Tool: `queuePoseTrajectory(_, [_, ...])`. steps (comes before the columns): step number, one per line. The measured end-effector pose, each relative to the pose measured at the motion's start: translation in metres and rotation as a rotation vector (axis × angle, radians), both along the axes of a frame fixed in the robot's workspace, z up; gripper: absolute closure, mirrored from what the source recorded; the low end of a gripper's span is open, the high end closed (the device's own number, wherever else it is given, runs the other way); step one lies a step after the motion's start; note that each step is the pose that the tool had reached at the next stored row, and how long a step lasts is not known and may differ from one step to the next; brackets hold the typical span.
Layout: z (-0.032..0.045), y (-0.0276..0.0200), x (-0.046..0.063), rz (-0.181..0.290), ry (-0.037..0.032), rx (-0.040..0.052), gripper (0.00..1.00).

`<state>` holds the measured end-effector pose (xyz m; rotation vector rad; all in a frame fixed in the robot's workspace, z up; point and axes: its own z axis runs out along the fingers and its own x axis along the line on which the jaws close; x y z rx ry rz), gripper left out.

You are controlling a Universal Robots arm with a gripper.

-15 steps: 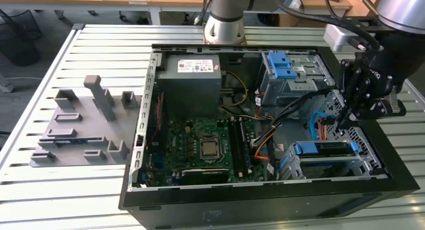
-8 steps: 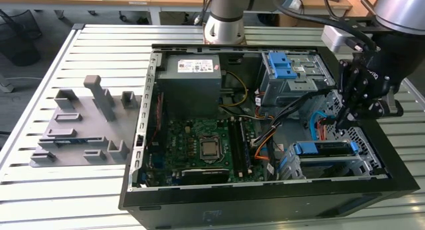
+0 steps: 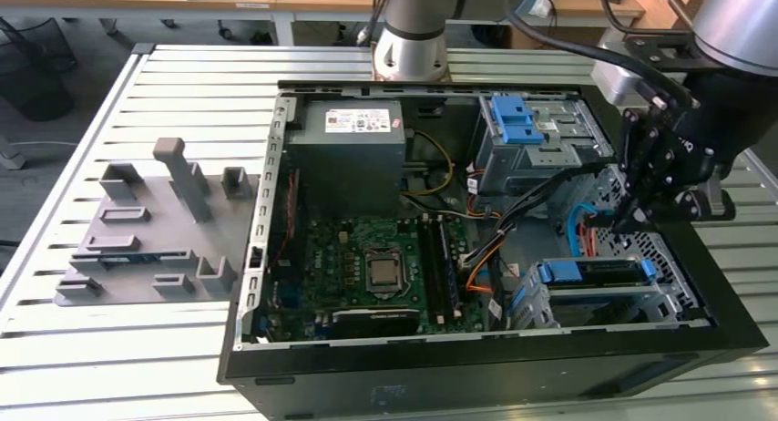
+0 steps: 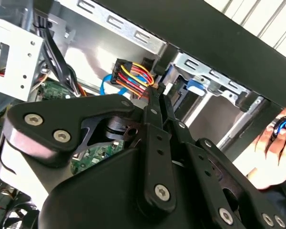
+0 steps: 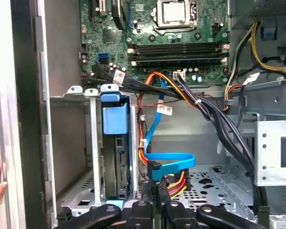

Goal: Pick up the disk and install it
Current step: 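Insert the first disk wire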

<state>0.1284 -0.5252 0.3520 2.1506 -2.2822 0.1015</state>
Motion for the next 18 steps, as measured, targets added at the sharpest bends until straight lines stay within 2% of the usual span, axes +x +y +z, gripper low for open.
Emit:
queuePoseTrajectory(10, [-0.0003,-0.0168,0.000,0.001,-0.0023,0.0001,0.84])
queuePoseTrajectory(15, [-0.0003,-0.0193,-0.001,0.002,-0.0080,0.0023,0.84])
queuePoseTrajectory(18, [-0.0003,-0.0208,-0.004,0.004,-0.0149,0.0034,0.84])
